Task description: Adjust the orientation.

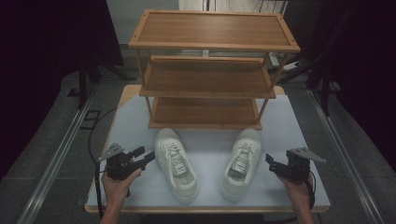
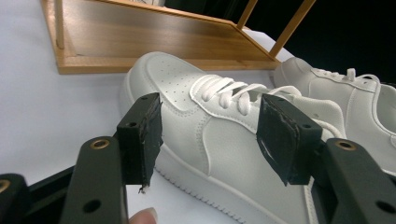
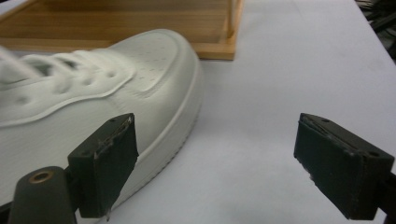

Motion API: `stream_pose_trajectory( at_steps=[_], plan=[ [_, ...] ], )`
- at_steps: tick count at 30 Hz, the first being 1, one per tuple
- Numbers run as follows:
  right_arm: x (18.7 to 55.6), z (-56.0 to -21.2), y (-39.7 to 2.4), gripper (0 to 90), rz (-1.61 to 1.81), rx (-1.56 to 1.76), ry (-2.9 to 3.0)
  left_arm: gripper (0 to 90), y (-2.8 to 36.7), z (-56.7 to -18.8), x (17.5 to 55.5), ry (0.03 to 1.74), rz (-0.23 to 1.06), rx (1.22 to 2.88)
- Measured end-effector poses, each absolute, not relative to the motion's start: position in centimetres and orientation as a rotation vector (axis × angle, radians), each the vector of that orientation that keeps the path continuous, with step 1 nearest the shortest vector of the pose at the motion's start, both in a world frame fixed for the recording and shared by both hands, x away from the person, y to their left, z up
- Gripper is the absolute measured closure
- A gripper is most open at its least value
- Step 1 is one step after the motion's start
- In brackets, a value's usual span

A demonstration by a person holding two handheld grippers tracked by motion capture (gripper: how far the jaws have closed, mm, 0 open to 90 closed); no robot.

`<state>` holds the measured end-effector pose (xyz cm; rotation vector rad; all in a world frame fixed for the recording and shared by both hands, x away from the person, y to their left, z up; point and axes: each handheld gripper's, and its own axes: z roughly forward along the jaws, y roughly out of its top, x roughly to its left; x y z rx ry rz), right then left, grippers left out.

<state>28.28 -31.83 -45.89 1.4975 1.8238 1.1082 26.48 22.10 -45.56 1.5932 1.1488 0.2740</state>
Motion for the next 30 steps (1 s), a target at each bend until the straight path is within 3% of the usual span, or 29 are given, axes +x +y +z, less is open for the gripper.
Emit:
stream_pose_trajectory(
  at_steps=[14, 30],
  plan=[
    [26.6, -43.2, -31.0, 17.0, 1.209, 1.416, 1.823, 39.7, 22.4, -45.5, 26.3, 1.145, 0.250, 1.591],
    [25.9, -42.1, -29.4, 27.3, 1.302, 1.355, 1.876, 39.3, 22.4, -45.1, 25.6, 1.139, 0.227, 1.581]
  ],
)
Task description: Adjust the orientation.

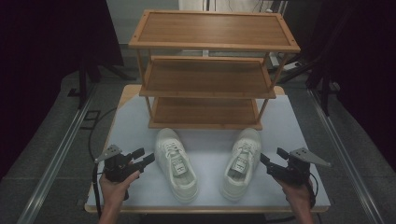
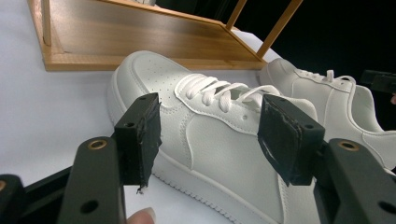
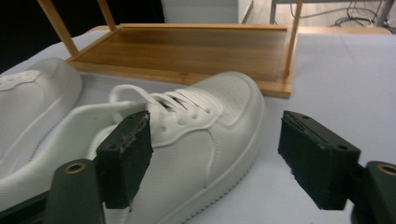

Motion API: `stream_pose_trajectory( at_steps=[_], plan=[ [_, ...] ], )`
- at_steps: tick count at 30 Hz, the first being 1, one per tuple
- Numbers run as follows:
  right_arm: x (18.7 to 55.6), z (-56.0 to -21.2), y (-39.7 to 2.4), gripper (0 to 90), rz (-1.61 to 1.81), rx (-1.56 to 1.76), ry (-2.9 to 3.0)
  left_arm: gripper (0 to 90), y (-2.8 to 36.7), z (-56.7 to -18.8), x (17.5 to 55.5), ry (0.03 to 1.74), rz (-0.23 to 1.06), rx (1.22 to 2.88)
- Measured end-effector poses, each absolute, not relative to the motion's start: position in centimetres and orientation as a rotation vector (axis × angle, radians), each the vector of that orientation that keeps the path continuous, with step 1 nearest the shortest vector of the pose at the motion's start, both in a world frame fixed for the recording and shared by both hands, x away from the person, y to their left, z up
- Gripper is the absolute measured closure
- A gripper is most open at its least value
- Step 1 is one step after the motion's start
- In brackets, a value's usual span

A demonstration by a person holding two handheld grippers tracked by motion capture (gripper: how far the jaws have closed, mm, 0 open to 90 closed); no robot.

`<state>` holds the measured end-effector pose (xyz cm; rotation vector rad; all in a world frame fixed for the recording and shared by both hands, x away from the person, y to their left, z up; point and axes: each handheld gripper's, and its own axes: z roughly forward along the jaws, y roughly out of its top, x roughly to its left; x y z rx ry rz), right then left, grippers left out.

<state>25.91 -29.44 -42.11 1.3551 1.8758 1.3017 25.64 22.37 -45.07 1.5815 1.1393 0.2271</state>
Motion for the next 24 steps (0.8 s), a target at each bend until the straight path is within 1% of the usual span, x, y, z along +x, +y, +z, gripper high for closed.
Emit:
stream_pose_trajectory(
  at_steps=[5, 9, 11, 15, 24],
  plan=[
    [25.1, -40.8, -28.4, 35.7, 1.372, 1.284, 1.894, 39.3, 22.2, -45.2, 25.6, 1.141, 0.212, 1.587],
    [24.2, -39.9, -27.0, 47.1, 1.436, 1.200, 1.916, 39.3, 22.2, -44.9, 25.4, 1.134, 0.207, 1.584],
    [23.8, -39.5, -26.1, 54.9, 1.461, 1.161, 1.954, 39.3, 22.2, -44.9, 25.3, 1.136, 0.208, 1.582],
    [23.1, -39.1, -23.9, 66.0, 1.495, 1.060, 2.048, 39.2, 22.2, -44.9, 25.2, 1.139, 0.201, 1.581],
    [22.5, -39.9, -19.6, 81.8, 1.513, 0.969, 2.217, 38.9, 22.2, -45.2, 25.2, 1.151, 0.188, 1.579]
  ],
)
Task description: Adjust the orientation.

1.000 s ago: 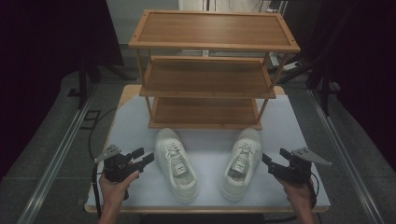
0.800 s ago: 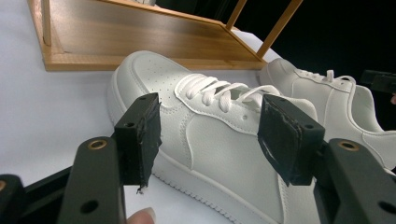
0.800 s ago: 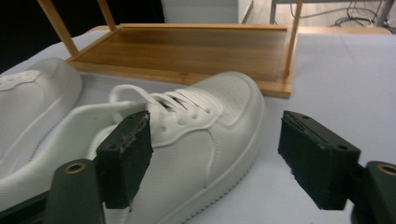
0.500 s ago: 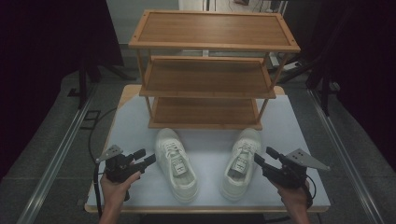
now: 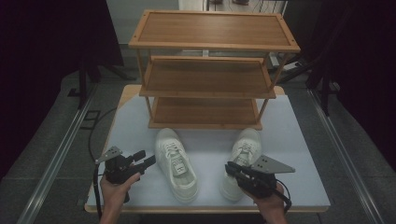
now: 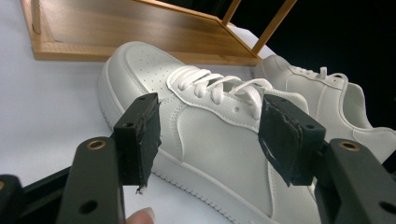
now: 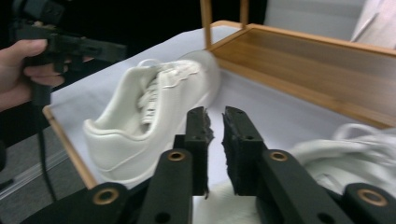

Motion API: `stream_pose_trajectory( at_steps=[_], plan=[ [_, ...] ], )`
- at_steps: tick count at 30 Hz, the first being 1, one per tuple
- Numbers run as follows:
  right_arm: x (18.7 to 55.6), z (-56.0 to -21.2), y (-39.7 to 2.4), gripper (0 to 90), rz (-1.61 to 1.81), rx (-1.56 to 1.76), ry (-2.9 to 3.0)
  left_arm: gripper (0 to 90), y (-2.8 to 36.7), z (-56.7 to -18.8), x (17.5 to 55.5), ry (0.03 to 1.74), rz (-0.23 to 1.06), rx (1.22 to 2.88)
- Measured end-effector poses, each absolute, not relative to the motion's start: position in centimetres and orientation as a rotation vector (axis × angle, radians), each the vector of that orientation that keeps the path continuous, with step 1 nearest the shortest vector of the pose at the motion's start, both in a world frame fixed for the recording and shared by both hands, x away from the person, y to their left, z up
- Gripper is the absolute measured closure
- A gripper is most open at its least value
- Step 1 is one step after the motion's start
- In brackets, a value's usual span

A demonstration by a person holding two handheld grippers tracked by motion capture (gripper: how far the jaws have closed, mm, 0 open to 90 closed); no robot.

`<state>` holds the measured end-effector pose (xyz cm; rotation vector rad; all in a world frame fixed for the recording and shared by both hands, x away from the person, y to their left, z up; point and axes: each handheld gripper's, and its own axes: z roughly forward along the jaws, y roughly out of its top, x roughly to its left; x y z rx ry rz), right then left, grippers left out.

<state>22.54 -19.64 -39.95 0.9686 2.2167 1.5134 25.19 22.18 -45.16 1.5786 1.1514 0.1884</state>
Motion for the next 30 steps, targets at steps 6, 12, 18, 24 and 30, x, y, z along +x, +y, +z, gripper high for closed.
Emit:
stream_pose_trajectory(
  at_steps=[6, 12, 18, 24, 30],
  plan=[
    [22.2, -40.6, -17.4, 89.4, 1.523, 0.955, 2.275, 38.9, 22.2, -45.0, 25.1, 1.145, 0.189, 1.575],
    [21.8, -41.3, -15.3, 89.5, 1.489, 0.918, 2.320, 39.0, 22.1, -45.2, 25.1, 1.151, 0.186, 1.578],
    [21.6, -42.0, -13.4, 89.6, 1.441, 0.878, 2.357, 39.0, 22.2, -45.1, 25.0, 1.151, 0.187, 1.576],
    [21.6, -42.6, -12.1, 89.6, 1.390, 0.860, 2.383, 39.0, 22.6, -45.0, 24.8, 1.158, 0.194, 1.561],
    [21.1, -43.2, -11.2, 89.7, 1.322, 0.846, 2.414, 39.1, 22.7, -45.1, 24.8, 1.157, 0.189, 1.556]
  ],
)
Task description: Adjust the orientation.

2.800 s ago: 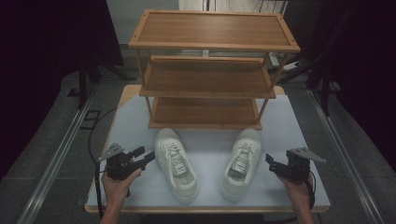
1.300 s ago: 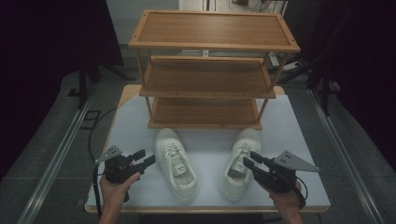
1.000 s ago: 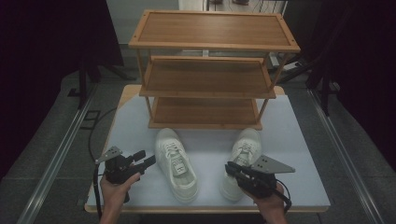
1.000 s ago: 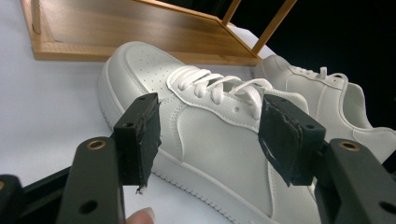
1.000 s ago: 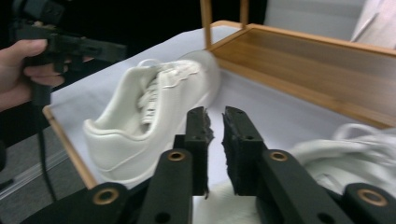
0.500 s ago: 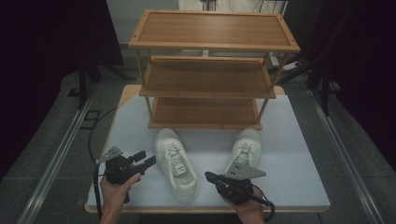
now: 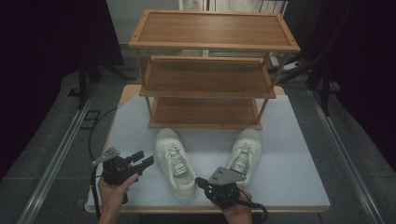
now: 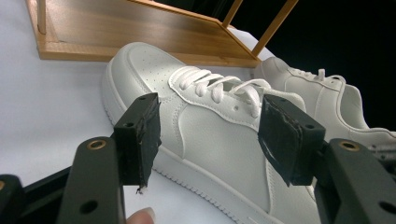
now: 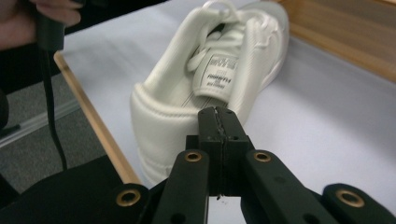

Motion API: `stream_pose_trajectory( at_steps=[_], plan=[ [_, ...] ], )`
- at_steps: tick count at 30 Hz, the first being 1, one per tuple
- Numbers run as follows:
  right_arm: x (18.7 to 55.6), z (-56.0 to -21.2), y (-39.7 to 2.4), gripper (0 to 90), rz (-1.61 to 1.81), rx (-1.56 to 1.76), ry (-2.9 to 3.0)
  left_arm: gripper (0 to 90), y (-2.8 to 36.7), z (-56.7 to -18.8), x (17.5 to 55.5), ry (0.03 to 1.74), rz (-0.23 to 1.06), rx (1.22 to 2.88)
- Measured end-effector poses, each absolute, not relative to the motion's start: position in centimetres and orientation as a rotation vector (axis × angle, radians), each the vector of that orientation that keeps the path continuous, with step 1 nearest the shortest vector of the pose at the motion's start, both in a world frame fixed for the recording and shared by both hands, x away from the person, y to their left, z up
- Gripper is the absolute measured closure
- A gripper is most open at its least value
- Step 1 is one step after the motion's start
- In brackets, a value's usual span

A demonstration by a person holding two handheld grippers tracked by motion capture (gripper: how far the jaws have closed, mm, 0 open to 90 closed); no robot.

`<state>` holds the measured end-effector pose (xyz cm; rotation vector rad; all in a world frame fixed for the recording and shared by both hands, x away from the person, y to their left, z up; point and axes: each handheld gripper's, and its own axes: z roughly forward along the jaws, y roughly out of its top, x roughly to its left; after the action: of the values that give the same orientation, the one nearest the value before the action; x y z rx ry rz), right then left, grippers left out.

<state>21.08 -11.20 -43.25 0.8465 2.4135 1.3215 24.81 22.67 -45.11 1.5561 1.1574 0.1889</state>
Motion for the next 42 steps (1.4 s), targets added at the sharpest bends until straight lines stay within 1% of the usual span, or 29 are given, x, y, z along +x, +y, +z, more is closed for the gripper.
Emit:
stream_pose_trajectory(
  at_steps=[8, 13, 21, 30, 33, 35, 42],
  plan=[
    [20.9, -43.8, -10.6, 89.7, 1.342, 0.890, 2.428, 39.0, 23.3, -45.3, 24.9, 1.170, 0.182, 1.543],
    [20.3, -44.2, -8.8, 89.6, 1.367, 0.854, 2.441, 39.1, 23.9, -45.0, 24.6, 1.173, 0.189, 1.523],
    [20.3, -44.6, -5.0, 89.5, 1.441, 0.807, 2.505, 39.1, 24.7, -44.5, 24.4, 1.169, 0.197, 1.494],
    [20.5, -44.9, -2.4, 88.9, 1.484, 0.772, 2.532, 39.0, 25.2, -44.1, 24.7, 1.169, 0.194, 1.471],
    [20.4, -44.8, -2.9, 88.8, 1.509, 0.767, 2.519, 39.0, 24.8, -44.1, 24.9, 1.160, 0.190, 1.483],
    [20.3, -44.4, -3.9, 88.8, 1.533, 0.773, 2.484, 39.0, 24.7, -44.2, 25.0, 1.157, 0.184, 1.492],
    [20.3, -41.9, -9.4, 85.8, 1.588, 0.820, 2.331, 38.9, 24.4, -44.1, 24.8, 1.157, 0.180, 1.500]
  ],
)
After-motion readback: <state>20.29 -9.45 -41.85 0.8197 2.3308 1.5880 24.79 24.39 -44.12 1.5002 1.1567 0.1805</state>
